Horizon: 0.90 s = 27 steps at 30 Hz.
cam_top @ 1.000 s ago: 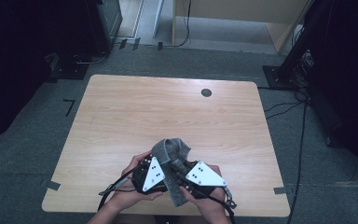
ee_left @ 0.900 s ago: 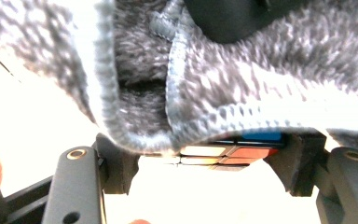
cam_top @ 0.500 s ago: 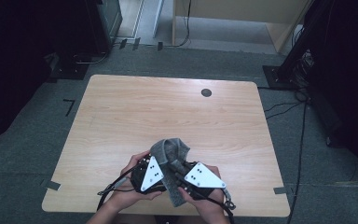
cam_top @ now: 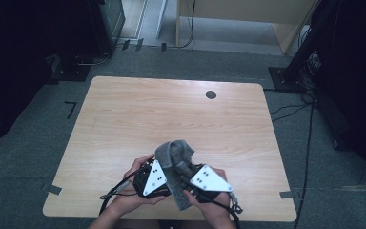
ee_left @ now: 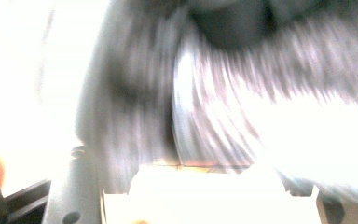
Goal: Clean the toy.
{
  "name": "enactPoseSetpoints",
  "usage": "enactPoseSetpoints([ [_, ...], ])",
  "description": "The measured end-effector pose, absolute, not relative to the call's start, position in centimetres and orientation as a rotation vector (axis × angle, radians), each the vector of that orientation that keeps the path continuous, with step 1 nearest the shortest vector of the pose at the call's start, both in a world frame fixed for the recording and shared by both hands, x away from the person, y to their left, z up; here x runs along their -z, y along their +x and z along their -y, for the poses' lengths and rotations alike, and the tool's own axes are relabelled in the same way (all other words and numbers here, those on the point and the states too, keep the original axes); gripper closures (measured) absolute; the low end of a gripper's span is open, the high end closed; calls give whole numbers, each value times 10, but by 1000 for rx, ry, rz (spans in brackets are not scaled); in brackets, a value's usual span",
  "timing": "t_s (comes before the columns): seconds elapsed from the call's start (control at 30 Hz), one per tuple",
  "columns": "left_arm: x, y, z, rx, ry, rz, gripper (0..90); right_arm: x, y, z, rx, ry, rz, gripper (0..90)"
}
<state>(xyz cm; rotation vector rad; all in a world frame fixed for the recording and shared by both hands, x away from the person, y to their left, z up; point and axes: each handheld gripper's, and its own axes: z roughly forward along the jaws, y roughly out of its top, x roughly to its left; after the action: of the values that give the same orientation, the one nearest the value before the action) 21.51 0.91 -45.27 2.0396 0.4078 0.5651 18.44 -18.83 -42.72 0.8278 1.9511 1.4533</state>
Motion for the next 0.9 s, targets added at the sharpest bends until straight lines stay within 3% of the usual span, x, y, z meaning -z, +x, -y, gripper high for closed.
enactPoseSetpoints([
  [0.2, 446, 214, -19, -506, 1933, -369, 343, 419, 196, 224, -1647, 991, -1862, 706],
  [0.33, 441, 213, -26, -469, 1876, -355, 343, 424, 201, 227, -1769, 1031, -1862, 709],
  [0.57, 436, 213, -32, -442, 1814, -354, 343, 436, 211, 233, -1671, 1119, -1904, 710],
  [0.9, 436, 217, -34, -431, 1823, -378, 343, 418, 196, 222, -1780, 1000, -1865, 703],
])
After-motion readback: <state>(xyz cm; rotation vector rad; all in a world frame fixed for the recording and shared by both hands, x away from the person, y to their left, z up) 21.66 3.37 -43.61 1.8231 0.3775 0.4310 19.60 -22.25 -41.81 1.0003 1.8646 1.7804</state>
